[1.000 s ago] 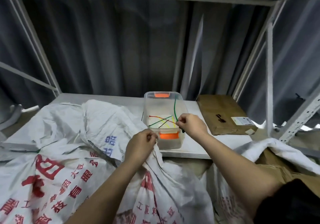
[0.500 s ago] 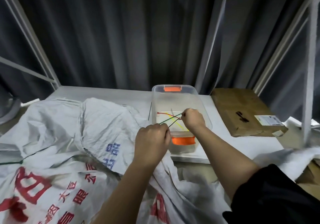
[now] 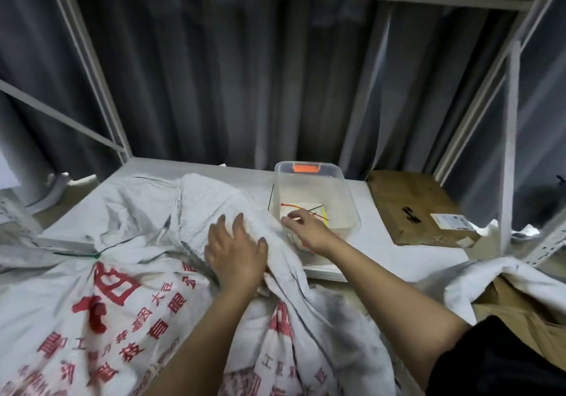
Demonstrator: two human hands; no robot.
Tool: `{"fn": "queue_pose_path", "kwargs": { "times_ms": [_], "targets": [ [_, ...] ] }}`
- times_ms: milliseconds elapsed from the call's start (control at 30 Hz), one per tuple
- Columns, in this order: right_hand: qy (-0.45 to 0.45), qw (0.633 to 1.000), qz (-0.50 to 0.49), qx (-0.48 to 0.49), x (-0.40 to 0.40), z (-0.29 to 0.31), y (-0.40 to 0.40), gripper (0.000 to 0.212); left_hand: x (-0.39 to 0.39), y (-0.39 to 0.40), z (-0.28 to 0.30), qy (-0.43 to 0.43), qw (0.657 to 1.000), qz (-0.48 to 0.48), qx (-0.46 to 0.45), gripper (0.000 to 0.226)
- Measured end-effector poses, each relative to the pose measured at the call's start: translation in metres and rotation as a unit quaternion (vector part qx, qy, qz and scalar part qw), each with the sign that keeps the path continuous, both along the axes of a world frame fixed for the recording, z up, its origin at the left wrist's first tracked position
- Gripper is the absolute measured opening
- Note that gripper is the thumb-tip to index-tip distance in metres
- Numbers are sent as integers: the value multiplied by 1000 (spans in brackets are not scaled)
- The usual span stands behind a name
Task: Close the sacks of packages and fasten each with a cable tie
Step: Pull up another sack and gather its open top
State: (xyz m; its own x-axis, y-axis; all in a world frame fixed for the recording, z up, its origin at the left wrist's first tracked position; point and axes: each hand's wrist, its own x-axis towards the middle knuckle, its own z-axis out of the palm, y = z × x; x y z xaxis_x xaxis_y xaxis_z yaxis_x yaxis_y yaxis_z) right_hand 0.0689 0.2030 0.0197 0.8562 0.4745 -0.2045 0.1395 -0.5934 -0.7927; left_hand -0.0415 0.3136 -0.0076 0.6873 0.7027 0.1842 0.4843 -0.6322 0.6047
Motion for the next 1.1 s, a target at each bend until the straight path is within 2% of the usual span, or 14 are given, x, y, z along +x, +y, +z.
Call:
{"fn": "queue_pose_path", "kwargs": {
  "times_ms": [67, 133, 167, 233, 367, 433, 533, 633, 700, 833, 933, 967, 1033, 1100],
  "targets": [
    [71, 997, 17, 8, -29, -2, 6, 73, -16, 0, 2, 26, 985, 62, -161, 70],
    [61, 997, 30, -48, -50, -10, 8, 97, -26, -1, 6, 31, 947, 95, -306, 73],
    [45, 996, 26, -72, -56, -13, 7, 98, -27, -3, 8, 24, 930, 101, -351, 74],
    [20, 998, 7, -60, -72, -6, 1, 84, -37, -4, 21, -11, 910, 111, -400, 74],
    [21, 998, -28, 61, -94, 27, -29, 64, -52, -6, 52, -94, 906, 131, -391, 73],
    [38, 991, -46, 116, -100, 46, -49, 58, -60, -8, 67, -139, 919, 130, -344, 76],
    [36, 987, -67, 142, -107, 74, -75, 53, -73, -8, 89, -199, 950, 94, -220, 80],
    [20, 990, -45, 132, -113, 94, -97, 48, -82, -9, 121, -312, 945, 5, -99, 74],
    [14, 990, -15, 137, -117, 105, -107, 44, -83, -11, 144, -354, 932, -63, -34, 66],
    [-9, 990, 43, 131, -124, 122, -125, 50, -79, -31, 192, -319, 930, -180, 24, 43],
    [-49, 979, -84, 178, -108, 138, -135, 54, -69, -49, 229, -304, 905, -259, 144, 34],
    [-102, 956, -152, 228, -105, 148, -140, 56, -66, -55, 242, -282, 897, -282, 191, 33],
    [-309, 870, -230, 307, -104, 179, -152, 55, -58, -68, 268, -202, 873, -317, 311, 34],
    [-522, 797, -171, 251, -111, 221, -163, 59, -54, -86, 295, -154, 825, -340, 424, 39]
  ]
}}
